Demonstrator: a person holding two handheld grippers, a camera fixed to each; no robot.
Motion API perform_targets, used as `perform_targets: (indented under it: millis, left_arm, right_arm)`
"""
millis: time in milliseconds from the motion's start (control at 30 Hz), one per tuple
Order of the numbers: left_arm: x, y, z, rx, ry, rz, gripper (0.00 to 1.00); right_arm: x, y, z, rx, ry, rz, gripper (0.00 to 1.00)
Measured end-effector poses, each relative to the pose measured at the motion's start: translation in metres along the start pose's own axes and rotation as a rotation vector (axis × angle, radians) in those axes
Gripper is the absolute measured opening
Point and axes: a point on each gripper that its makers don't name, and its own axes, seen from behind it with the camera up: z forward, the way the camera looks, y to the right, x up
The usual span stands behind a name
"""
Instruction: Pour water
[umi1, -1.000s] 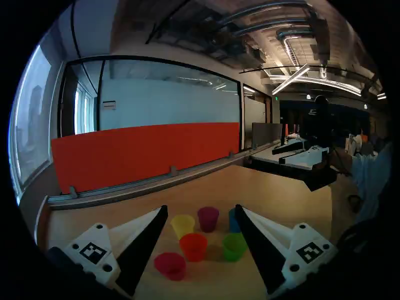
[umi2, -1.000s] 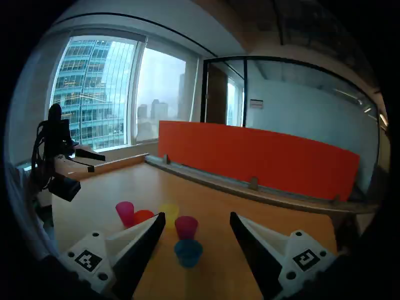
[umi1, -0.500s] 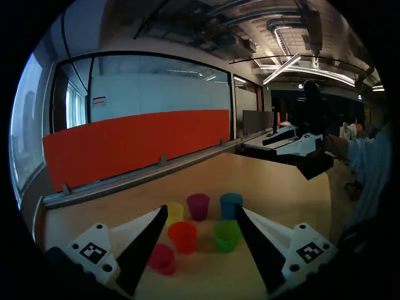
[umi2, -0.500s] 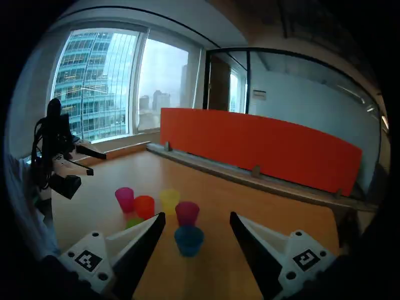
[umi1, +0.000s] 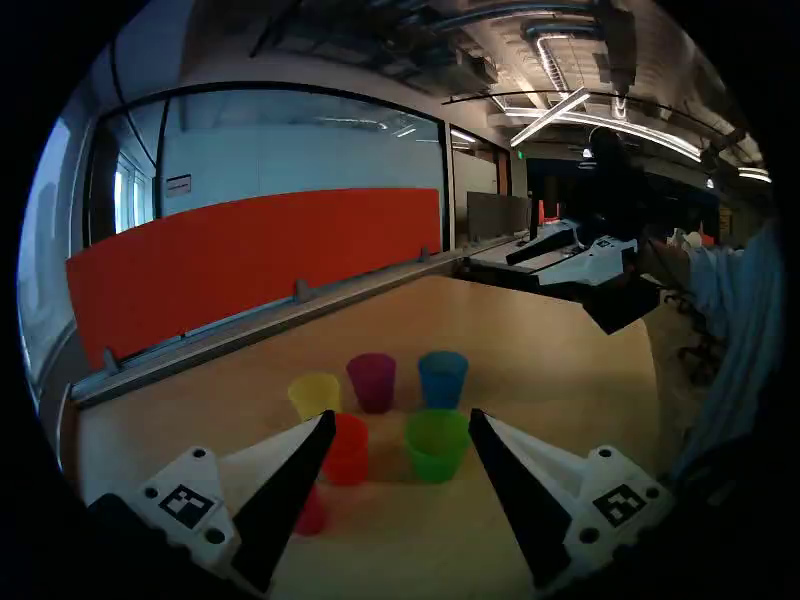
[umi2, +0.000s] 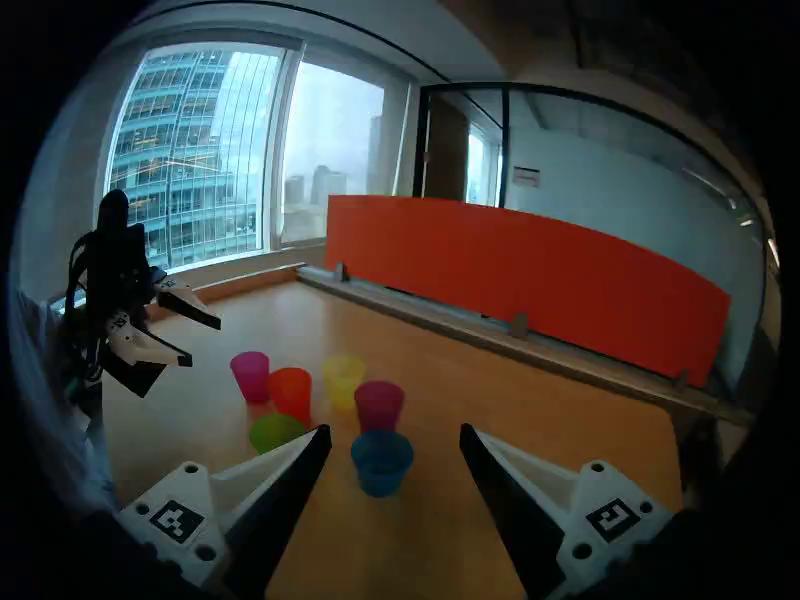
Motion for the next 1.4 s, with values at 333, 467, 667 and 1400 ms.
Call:
perform_targets:
  millis: [333,467,667,1400]
  left_arm:
    - [-0.023,0.011,0.02,-0.034,-0.05,0.008,1.0]
    - [-0.034,0.015,0.028,-0.045,-0.07,0.011,1.0]
    - [-0.048,0.021,0.039,-0.058,-0.098,0.028,1.0]
    - [-0.085,0.036,0.079,-0.105,-0.2,0.052,1.0]
  right_arm:
    - [-0.015,-0.002,0.008,0.005,-0.031,-0.012,1.0]
    - [-0.021,-0.002,0.012,0.006,-0.042,-0.011,1.0]
    - [-0.029,-0.002,0.016,0.008,-0.054,-0.014,1.0]
    - [-0.046,0.002,0.028,0.016,-0.083,-0.006,1.0]
